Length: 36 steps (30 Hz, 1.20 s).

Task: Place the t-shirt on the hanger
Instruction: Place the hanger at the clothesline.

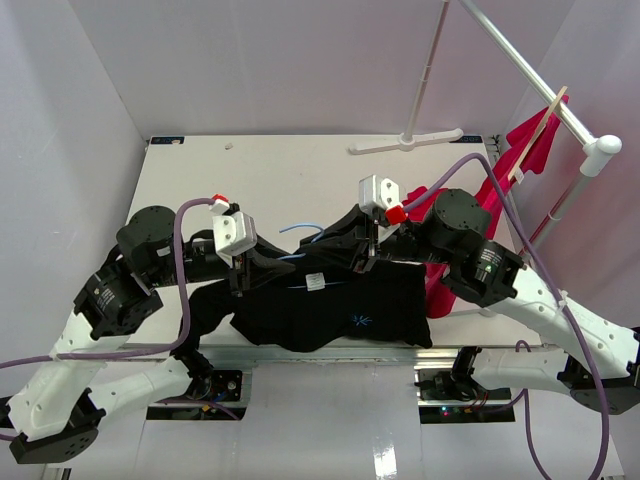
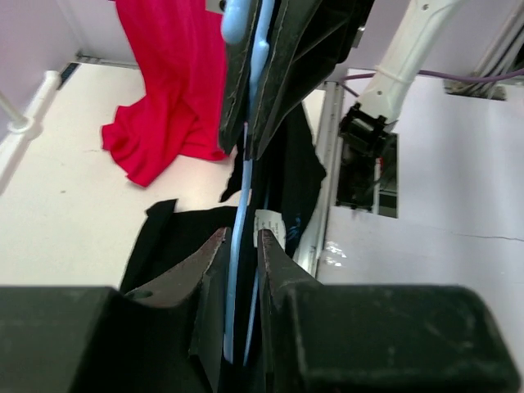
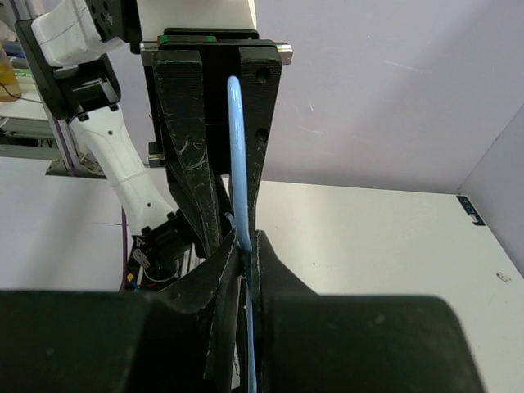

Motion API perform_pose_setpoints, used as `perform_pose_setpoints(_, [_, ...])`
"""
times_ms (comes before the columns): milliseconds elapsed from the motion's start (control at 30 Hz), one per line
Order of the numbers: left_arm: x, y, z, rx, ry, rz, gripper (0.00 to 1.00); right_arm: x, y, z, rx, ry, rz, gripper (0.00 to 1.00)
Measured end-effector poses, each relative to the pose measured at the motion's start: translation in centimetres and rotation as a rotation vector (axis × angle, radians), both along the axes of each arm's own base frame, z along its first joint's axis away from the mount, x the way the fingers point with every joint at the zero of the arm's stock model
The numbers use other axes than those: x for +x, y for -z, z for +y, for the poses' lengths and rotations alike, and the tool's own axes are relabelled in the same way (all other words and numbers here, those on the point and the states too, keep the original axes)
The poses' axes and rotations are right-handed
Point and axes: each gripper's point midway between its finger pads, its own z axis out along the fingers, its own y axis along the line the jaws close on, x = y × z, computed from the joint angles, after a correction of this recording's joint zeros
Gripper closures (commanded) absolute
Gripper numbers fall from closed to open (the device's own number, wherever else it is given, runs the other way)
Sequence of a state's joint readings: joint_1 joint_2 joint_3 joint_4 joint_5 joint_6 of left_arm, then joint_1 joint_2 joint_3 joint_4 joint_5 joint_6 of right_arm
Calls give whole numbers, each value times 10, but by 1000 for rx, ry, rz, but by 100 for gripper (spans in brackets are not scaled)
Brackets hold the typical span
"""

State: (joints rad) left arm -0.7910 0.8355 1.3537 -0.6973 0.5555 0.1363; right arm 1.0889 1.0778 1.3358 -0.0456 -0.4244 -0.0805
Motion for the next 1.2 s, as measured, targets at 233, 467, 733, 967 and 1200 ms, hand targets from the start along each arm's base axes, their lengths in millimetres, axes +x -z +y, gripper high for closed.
perform_pose_setpoints(233, [-8,4,-4,6,64,12,100,-6,3,0,5,-32,11,92])
perform_pose_setpoints(467, [-13,12,-5,0,92,2,100,-9,12,-2,-7,-41,18,92])
perform_pose_setpoints(733, [-15,15,-8,6,117,17,100,-6,14,-6,-4,-9,-5,45])
perform_pose_setpoints(967, [-20,20,-4,22,122,35,100,6,30,-21,-79,83,-43,34])
perform_pose_setpoints(1200, [-34,20,11,24,124,12,100,-3,45,-57,-166,121,-47,26])
